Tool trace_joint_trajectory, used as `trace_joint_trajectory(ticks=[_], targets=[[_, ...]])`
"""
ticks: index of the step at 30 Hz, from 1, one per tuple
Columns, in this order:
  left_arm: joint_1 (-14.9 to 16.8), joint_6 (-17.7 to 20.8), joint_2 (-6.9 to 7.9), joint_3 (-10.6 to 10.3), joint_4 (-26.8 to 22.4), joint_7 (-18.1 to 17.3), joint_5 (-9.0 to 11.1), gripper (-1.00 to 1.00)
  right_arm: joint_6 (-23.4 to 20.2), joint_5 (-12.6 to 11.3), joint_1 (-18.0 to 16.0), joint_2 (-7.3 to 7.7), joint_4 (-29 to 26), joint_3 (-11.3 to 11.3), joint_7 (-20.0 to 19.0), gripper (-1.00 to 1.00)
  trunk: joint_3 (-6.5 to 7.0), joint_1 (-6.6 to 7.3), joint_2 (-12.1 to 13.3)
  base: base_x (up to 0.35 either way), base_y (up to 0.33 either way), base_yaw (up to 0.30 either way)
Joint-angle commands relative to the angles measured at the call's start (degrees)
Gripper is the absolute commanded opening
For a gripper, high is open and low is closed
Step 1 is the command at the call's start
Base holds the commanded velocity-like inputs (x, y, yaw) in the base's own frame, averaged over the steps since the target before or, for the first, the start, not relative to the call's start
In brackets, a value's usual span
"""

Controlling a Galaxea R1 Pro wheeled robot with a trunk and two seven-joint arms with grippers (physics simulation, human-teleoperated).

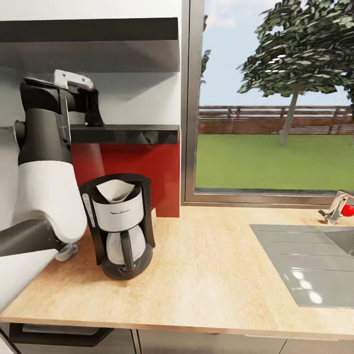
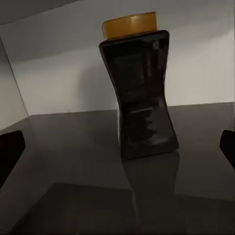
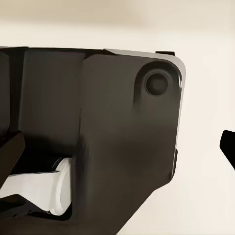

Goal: Set up a coffee station on the kitchen countertop: keep the coffee maker on the countertop, move the bottle of coffee from the kitchen shelf to the counter next to the coffee maker, place a paper coffee filter on top of the coffee maker, put the saucer next to the coffee maker with the coffee cup on the saucer, and place the electric kettle next to the coffee maker.

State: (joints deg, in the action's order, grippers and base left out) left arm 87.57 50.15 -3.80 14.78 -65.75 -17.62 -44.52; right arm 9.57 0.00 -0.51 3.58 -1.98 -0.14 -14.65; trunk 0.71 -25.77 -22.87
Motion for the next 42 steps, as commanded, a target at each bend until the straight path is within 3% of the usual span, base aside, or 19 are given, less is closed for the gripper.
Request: trace_joint_trajectory(ticks=[1,4,9,12,30,42], targets=[[0.1,-0.1,-0.13,0.2,1.5,0.9,-0.6,1.00,0.2,0.0,0.0,0.02,0.1,0.0,-0.1,1.00,-0.02,-0.02,-0.1,0.001,0.001,-0.002],[0.3,-0.5,-0.16,0.2,3.4,2.9,0.0,1.00,0.2,0.0,0.0,0.01,0.1,0.0,0.3,1.00,-0.02,-0.02,-0.1,0.000,0.000,0.000],[0.3,-3.4,0.16,0.2,4.1,4.1,4.0,1.00,0.2,0.0,0.0,-0.04,0.0,0.0,0.6,1.00,-0.02,-0.02,-0.1,0.000,0.000,0.000],[0.2,-4.3,0.20,0.3,4.2,5.5,5.2,1.00,0.2,0.1,0.0,-0.06,0.0,0.0,0.6,1.00,-0.02,-0.02,-0.1,0.000,0.000,0.000],[-0.3,-4.9,0.03,0.5,4.1,6.9,6.0,1.00,0.2,0.1,0.0,0.01,0.1,0.1,0.6,1.00,-0.02,-0.02,-0.1,0.002,0.000,0.000],[-0.5,-5.0,0.07,0.4,3.5,6.9,6.0,1.00,0.2,0.1,0.0,0.02,0.1,0.1,0.6,1.00,-0.02,-0.02,-0.1,0.183,0.000,0.000]])
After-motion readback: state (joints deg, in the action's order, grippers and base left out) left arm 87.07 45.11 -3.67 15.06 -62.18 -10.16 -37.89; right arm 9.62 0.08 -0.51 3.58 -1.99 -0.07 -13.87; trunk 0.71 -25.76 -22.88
